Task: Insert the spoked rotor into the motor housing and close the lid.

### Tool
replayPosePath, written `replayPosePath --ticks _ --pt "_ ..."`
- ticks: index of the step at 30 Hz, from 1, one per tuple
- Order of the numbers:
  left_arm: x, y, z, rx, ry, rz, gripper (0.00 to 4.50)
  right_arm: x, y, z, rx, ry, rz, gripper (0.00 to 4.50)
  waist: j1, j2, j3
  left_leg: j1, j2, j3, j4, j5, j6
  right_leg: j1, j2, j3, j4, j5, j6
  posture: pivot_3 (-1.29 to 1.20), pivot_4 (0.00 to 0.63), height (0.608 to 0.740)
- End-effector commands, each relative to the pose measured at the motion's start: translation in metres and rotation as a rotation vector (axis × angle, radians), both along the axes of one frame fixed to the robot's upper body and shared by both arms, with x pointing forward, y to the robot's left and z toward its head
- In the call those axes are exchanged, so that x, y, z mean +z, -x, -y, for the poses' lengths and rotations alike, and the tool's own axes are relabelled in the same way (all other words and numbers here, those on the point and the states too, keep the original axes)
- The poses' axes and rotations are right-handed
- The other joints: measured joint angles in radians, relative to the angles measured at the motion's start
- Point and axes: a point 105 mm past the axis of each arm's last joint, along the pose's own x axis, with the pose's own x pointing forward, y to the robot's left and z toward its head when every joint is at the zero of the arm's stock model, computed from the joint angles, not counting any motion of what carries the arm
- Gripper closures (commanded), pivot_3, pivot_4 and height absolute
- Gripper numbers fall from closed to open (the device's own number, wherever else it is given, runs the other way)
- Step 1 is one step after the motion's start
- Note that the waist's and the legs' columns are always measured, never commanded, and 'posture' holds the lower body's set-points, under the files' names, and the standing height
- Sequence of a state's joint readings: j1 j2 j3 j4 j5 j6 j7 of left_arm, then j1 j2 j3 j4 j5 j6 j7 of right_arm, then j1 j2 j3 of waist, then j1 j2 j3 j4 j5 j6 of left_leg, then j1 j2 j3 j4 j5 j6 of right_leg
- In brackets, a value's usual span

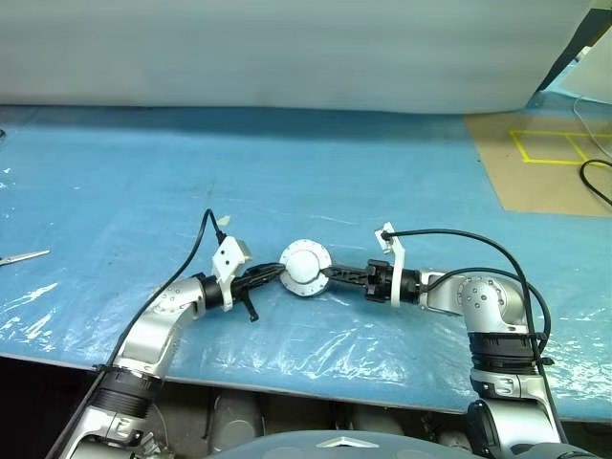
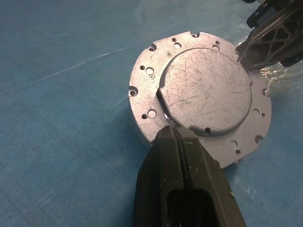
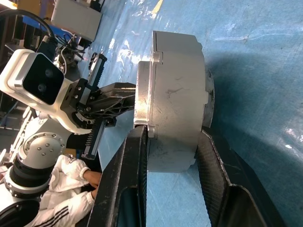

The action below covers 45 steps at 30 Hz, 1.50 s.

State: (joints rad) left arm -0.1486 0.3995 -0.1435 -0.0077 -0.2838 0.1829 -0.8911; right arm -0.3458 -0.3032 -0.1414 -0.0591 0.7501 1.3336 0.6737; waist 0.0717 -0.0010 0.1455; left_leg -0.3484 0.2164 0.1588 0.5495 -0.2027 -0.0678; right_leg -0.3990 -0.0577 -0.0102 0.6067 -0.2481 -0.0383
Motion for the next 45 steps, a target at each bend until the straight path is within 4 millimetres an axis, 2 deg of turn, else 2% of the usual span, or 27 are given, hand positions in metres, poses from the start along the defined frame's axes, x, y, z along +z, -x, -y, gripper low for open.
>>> replayPosePath --ticks 1,5,15,20,23,26,30,32,41,45 --pt "0.000 0.007 0.011 -0.042 0.015 -0.005 4.50 0.003 0.003 -0.012 0.042 -0.021 0.014 3.40 0.000 0.000 0.000 0.000 0.000 0.000 0.000 0.000 0.000 0.000 0.000 0.000 0.000 0.000 0.000 0.00 0.150 0.740" --pt "0.038 0.018 0.007 -0.067 0.229 -0.020 4.50 -0.001 0.000 -0.010 0.023 -0.015 0.011 3.40 -0.006 0.000 0.000 0.000 0.001 0.000 0.000 0.000 0.000 -0.001 0.000 0.000 0.000 0.000 0.000 0.00 0.150 0.740" --pt "0.083 0.043 -0.023 -0.045 0.368 -0.082 4.50 -0.006 -0.004 -0.010 -0.007 -0.022 -0.009 3.40 -0.001 0.000 0.002 -0.003 0.001 0.000 -0.002 0.000 -0.001 -0.004 0.001 -0.002 0.000 0.000 -0.001 0.00 0.150 0.740" --pt "0.089 0.042 -0.047 0.040 0.421 -0.142 4.50 0.002 -0.006 -0.014 0.005 -0.059 -0.001 3.40 -0.002 0.002 0.003 -0.002 0.001 0.001 -0.002 0.000 -0.001 -0.004 0.001 -0.001 0.000 0.000 -0.001 0.00 0.150 0.740" --pt "0.083 0.032 -0.066 0.151 0.451 -0.166 4.50 0.020 -0.009 -0.019 0.023 -0.137 0.013 3.40 -0.003 0.002 0.003 -0.002 0.001 0.001 -0.001 0.000 -0.001 -0.004 0.001 -0.001 0.000 0.000 -0.001 0.00 0.150 0.740" --pt "0.074 0.026 -0.075 0.215 0.489 -0.203 4.50 0.042 -0.011 -0.024 0.051 -0.192 0.055 3.40 -0.002 0.002 0.004 -0.002 0.002 0.001 -0.001 0.000 -0.001 -0.004 0.002 -0.001 0.000 0.000 -0.001 0.00 0.150 0.740" --pt "0.056 0.029 -0.076 0.227 0.531 -0.323 3.71 0.079 -0.003 -0.035 0.150 -0.241 0.153 3.40 -0.004 0.002 0.005 -0.002 0.002 0.000 -0.001 0.000 -0.001 -0.005 0.002 -0.001 0.000 0.002 0.003 0.00 0.150 0.740" --pt "0.050 0.032 -0.074 0.209 0.557 -0.370 2.98 0.089 -0.005 -0.036 0.159 -0.240 0.182 3.40 -0.003 0.002 0.005 -0.003 0.003 0.000 -0.002 -0.001 -0.002 -0.005 0.004 -0.001 0.000 0.002 0.003 0.00 0.150 0.740" --pt "0.063 0.036 -0.063 0.063 0.773 -0.472 0.01 0.103 -0.016 -0.036 0.159 -0.240 0.211 3.40 0.009 0.000 0.005 -0.004 0.003 0.000 -0.002 -0.001 -0.003 -0.005 0.004 -0.001 0.000 0.002 0.004 0.00 0.150 0.740" --pt "0.056 0.036 -0.056 0.063 0.755 -0.486 0.01 0.107 -0.016 -0.039 0.170 -0.248 0.217 3.40 0.003 0.000 0.005 -0.003 0.003 0.000 -0.002 -0.001 -0.003 -0.005 0.004 -0.001 0.001 0.002 0.004 0.00 0.150 0.740"
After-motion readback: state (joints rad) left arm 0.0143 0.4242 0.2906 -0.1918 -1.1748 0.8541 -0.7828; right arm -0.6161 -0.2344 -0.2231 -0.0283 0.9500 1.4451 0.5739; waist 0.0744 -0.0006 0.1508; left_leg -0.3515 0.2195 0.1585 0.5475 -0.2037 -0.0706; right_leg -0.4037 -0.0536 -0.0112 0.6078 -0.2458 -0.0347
